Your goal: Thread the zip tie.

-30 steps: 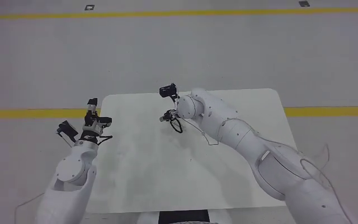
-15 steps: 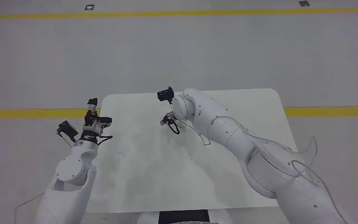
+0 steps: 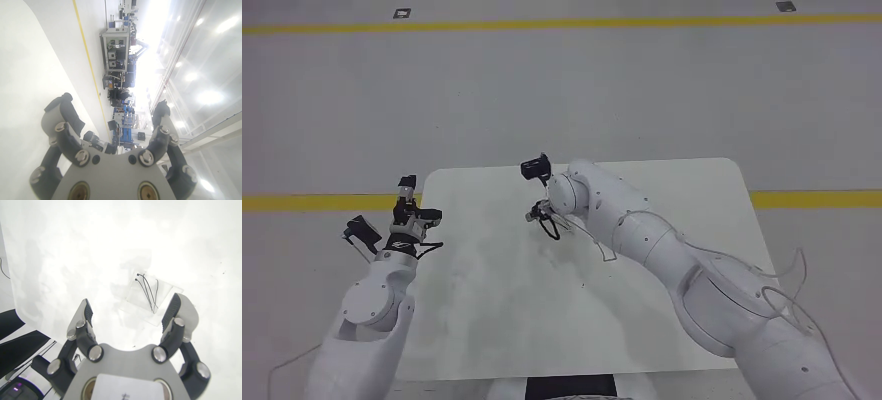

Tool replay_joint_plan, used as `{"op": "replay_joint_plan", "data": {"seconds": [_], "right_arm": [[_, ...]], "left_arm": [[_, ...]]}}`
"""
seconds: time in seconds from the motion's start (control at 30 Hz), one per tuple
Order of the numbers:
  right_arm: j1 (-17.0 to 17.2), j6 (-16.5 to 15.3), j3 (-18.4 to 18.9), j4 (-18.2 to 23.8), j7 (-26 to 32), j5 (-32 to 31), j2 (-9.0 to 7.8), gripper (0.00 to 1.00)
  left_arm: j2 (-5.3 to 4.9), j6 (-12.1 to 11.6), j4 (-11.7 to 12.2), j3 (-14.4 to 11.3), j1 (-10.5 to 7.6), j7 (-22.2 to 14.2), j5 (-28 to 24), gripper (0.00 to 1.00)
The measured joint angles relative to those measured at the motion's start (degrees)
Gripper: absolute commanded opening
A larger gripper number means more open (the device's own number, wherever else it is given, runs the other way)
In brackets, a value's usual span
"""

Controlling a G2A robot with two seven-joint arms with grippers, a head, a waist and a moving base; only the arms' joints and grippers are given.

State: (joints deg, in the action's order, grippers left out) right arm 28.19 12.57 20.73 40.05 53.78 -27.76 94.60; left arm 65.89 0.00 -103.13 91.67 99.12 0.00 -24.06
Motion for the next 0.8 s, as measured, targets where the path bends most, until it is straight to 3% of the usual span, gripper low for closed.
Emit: {"op": "replay_joint_plan", "data": {"seconds": [0.17,0.5,0.8], "right_arm": [[0.51,2.52,-0.21,-0.68,-0.64,-2.93,0.5,0.18],[1.55,3.41,-0.17,-2.82,-0.82,-6.12,1.84,0.09],[2.39,1.67,-0.33,-6.14,-0.02,-7.38,3.82,0.13]], "left_arm": [[0.0,0.0,0.0,0.0,0.0,0.0,0.0,1.0],[0.0,0.0,0.0,0.0,0.0,0.0,0.0,1.0],[0.0,0.0,0.0,0.0,0.0,0.0,0.0,1.0]]}}
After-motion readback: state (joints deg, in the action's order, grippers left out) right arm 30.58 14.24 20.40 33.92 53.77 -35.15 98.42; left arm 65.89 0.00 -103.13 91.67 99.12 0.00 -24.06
